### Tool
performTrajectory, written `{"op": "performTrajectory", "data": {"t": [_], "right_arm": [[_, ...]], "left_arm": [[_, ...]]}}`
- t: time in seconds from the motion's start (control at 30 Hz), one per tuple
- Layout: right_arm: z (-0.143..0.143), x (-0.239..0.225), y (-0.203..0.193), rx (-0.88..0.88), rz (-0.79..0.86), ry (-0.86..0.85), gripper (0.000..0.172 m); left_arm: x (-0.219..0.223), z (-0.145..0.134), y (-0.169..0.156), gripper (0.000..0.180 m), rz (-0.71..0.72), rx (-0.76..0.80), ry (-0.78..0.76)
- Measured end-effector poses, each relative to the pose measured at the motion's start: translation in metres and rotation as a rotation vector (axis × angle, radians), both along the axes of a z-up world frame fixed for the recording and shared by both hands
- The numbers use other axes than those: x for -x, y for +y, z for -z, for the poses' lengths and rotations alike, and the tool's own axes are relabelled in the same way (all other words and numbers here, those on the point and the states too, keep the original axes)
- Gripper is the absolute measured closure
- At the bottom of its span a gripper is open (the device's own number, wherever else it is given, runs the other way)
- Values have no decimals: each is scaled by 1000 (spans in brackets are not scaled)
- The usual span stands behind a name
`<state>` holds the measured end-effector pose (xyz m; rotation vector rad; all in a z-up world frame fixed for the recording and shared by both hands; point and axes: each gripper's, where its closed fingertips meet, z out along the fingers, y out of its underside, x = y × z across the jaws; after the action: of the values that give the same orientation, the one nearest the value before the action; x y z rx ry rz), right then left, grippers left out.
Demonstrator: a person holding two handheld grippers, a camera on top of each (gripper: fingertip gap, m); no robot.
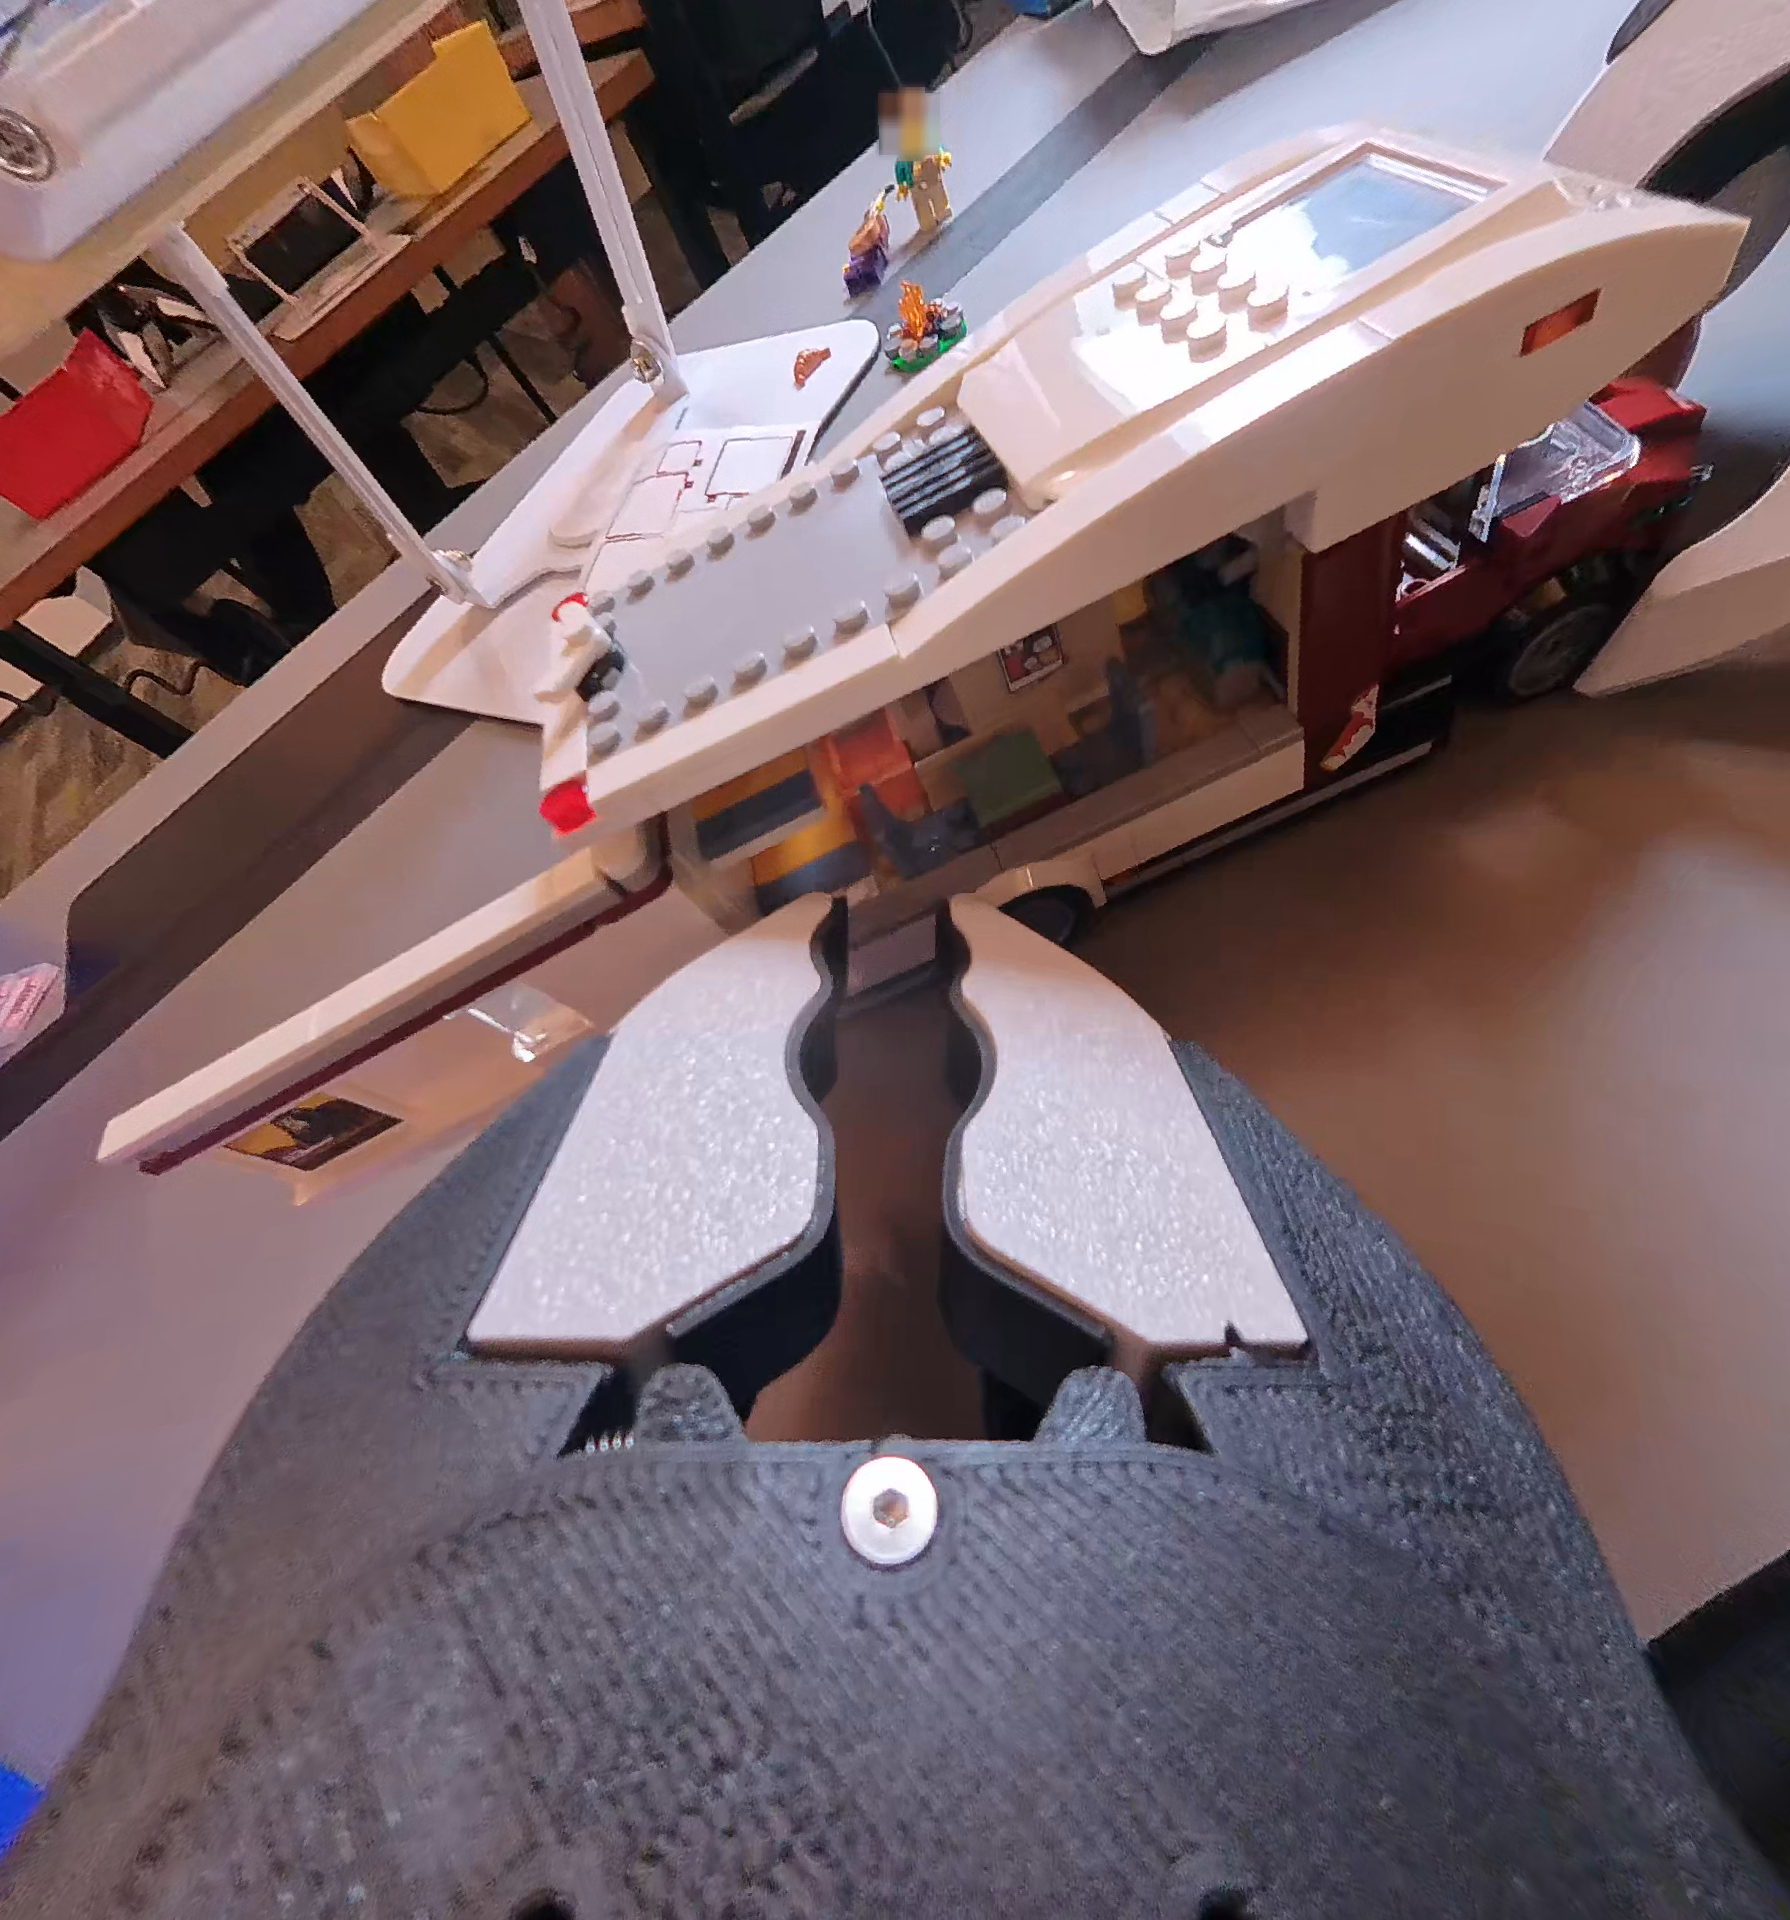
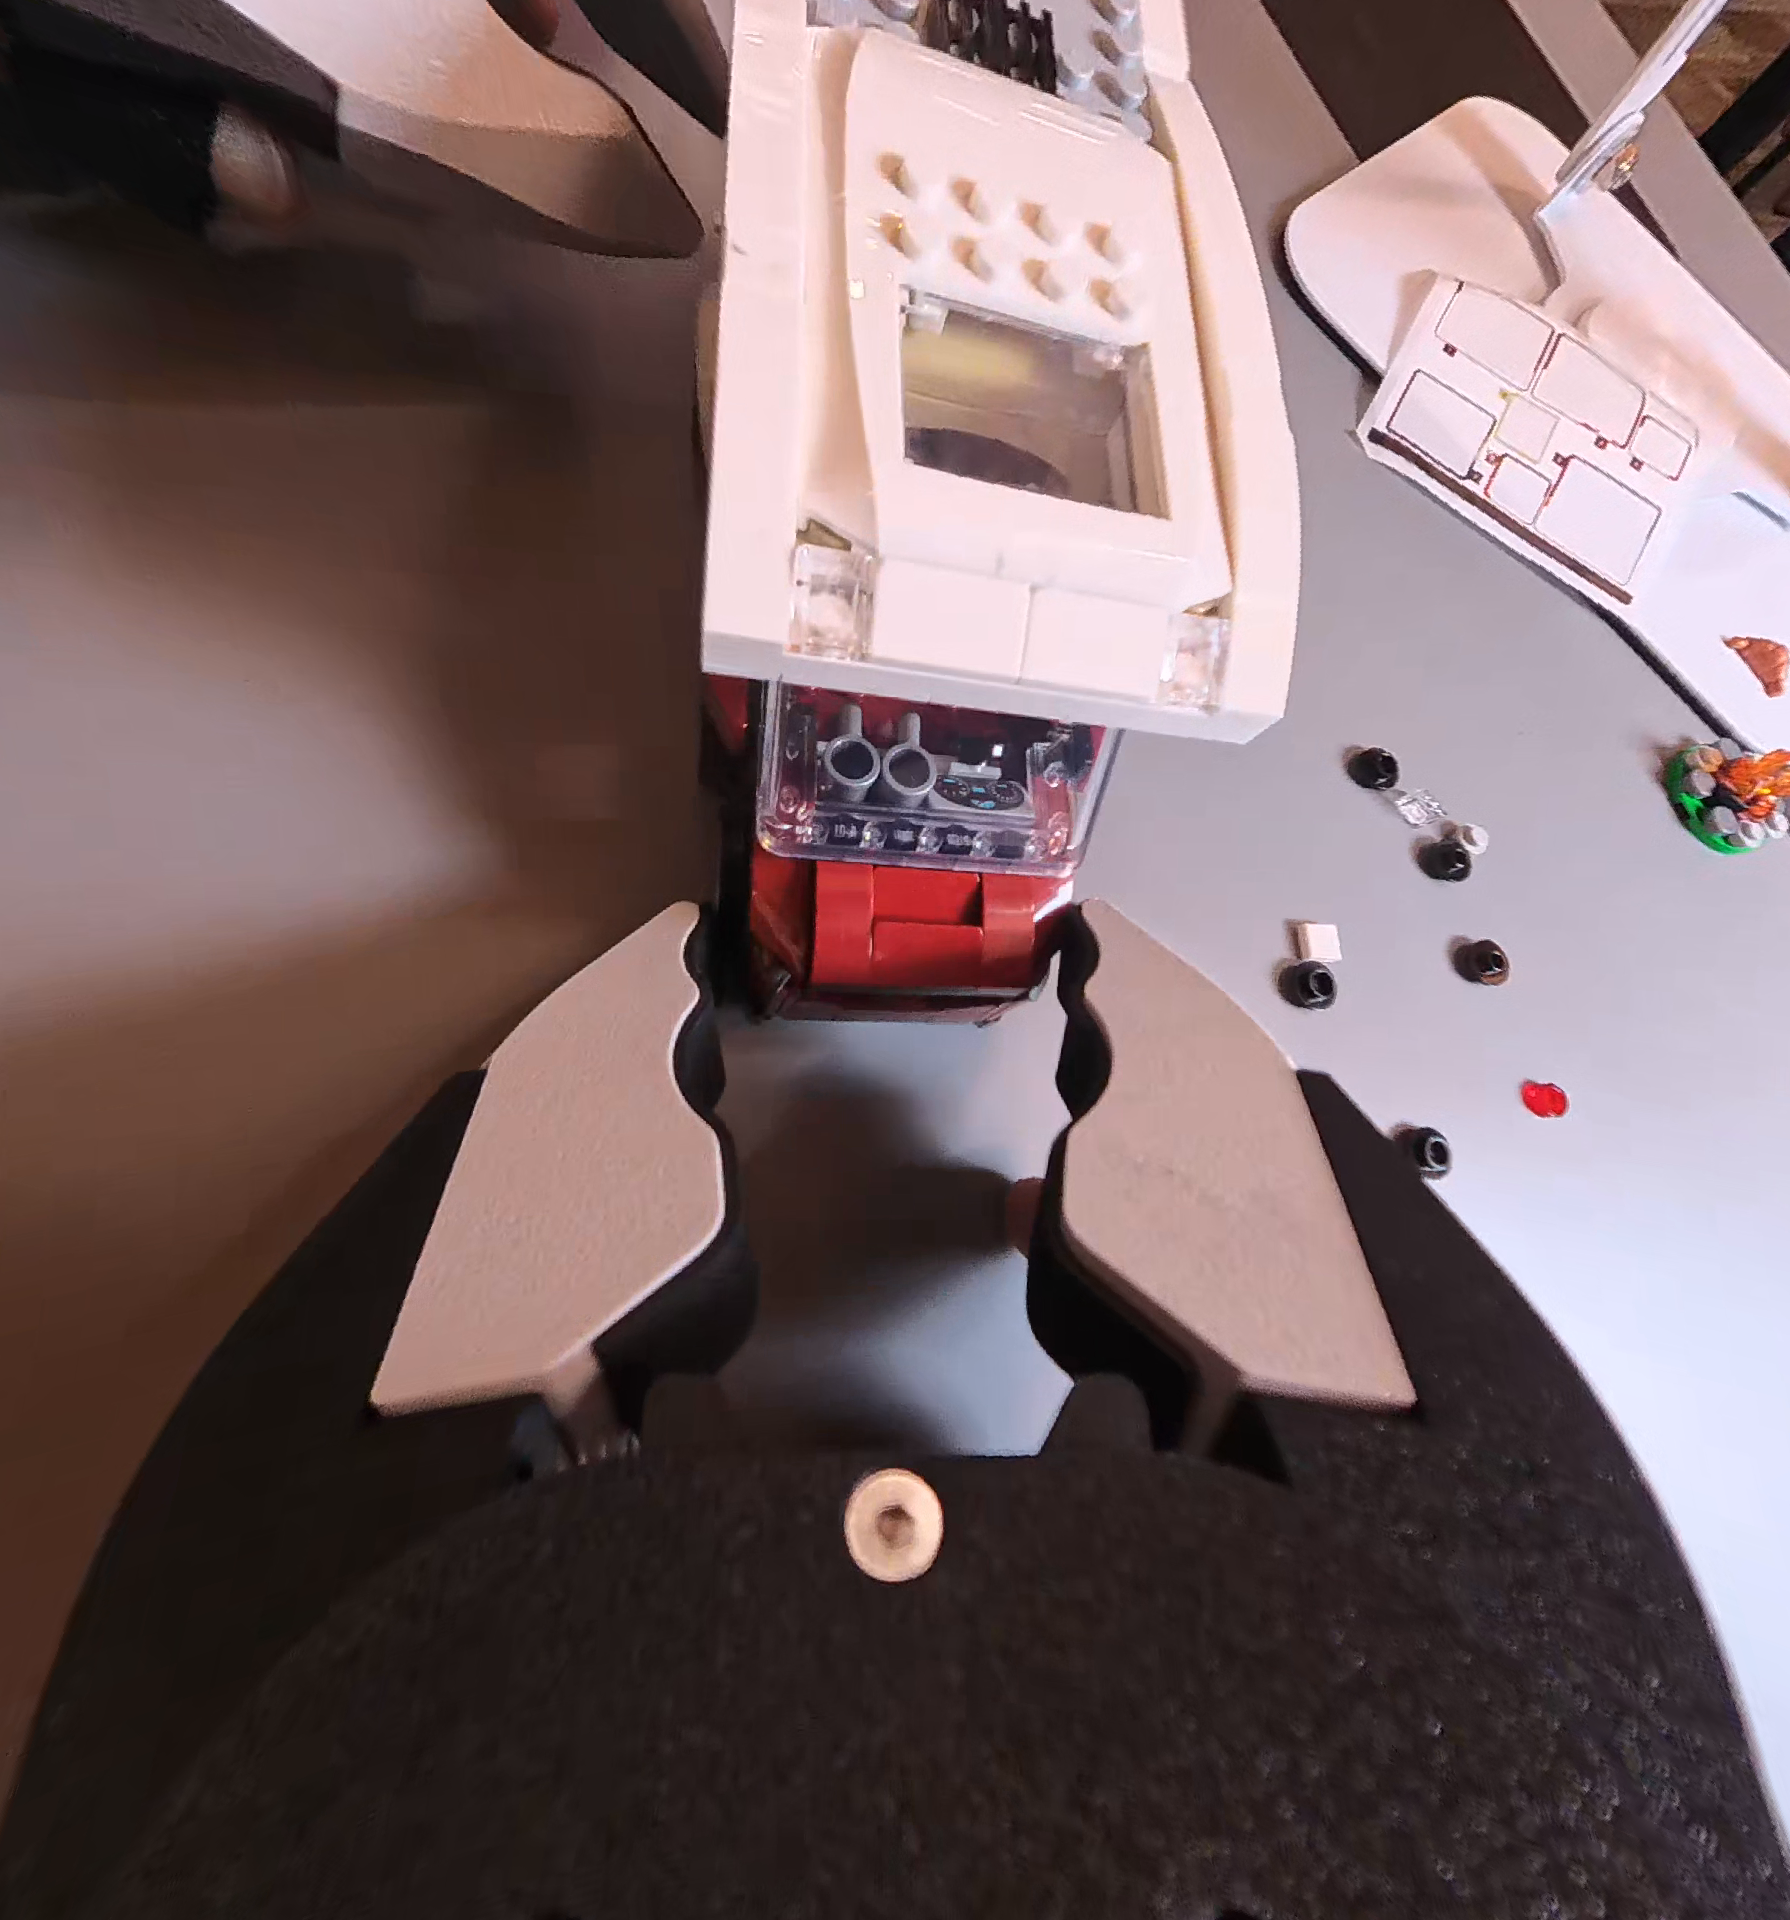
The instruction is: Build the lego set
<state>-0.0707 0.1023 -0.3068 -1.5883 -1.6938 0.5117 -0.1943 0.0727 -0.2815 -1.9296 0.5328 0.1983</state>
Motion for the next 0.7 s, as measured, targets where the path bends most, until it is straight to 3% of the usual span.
{"op": "performTrajectory", "data": {"t": [0.17, 0.27, 0.5, 0.7], "right_arm": [[-1, -3, 26, -11, 33, 23, 114], [-2, -4, 28, -6, 21, 30, 119], [-1, -1, 37, 14, 30, 31, 113], [-3, -1, 45, -23, 40, 37, 122]], "left_arm": [[0, 1, 0, 165, 14, -4, 25], [-2, 2, 1, 166, 12, -11, 66], [4, 2, 14, 164, 8, -11, 59], [7, 2, 24, 164, 15, -22, 89]]}}
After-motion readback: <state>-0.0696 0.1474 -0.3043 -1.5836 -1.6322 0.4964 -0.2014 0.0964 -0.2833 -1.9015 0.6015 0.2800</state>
